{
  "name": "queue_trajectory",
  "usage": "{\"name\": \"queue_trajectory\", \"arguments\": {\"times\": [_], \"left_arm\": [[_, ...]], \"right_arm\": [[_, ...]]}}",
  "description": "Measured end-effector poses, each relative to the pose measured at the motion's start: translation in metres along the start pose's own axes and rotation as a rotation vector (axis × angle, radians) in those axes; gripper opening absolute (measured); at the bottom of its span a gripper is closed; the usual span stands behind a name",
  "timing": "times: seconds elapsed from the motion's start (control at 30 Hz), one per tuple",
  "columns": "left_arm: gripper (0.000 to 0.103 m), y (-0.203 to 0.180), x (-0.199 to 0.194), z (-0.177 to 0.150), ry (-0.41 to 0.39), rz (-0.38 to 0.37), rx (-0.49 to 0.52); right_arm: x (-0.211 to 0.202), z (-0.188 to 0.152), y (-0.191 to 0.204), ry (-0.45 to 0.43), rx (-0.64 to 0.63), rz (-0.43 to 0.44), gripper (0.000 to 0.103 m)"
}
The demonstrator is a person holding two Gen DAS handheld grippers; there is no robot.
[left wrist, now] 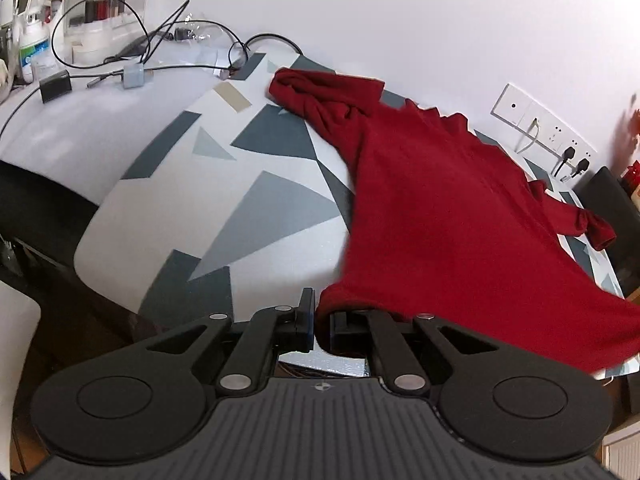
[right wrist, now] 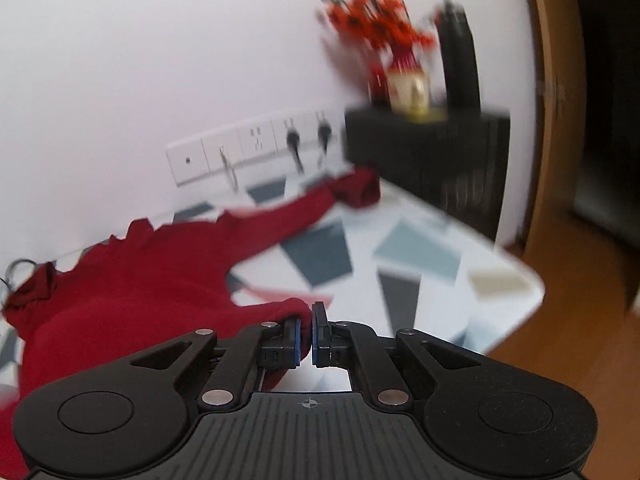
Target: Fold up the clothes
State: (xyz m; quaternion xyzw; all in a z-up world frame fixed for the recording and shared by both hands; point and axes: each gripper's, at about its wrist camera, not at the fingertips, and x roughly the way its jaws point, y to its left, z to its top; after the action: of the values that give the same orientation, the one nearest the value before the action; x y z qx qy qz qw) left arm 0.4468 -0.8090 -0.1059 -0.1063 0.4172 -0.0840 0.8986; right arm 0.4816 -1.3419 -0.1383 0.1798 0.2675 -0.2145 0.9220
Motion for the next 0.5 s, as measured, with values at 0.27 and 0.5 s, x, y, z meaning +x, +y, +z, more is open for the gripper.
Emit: {"name": "queue_trajectory", "arguments": {"times": [0.27,0.5], "left_arm": [[0.007,0.016,-0.002,-0.004,0.01,0.029,0.013],[0.007,0.018,0.001,-0.009,0.017,0.032,0.003]], "right_arm": [[0.014,0.006,0.012,0.13,-0.034,0.035,0.005],[0.018,-0.007,0.008,0.193,0.061,0.017,0.005]]}}
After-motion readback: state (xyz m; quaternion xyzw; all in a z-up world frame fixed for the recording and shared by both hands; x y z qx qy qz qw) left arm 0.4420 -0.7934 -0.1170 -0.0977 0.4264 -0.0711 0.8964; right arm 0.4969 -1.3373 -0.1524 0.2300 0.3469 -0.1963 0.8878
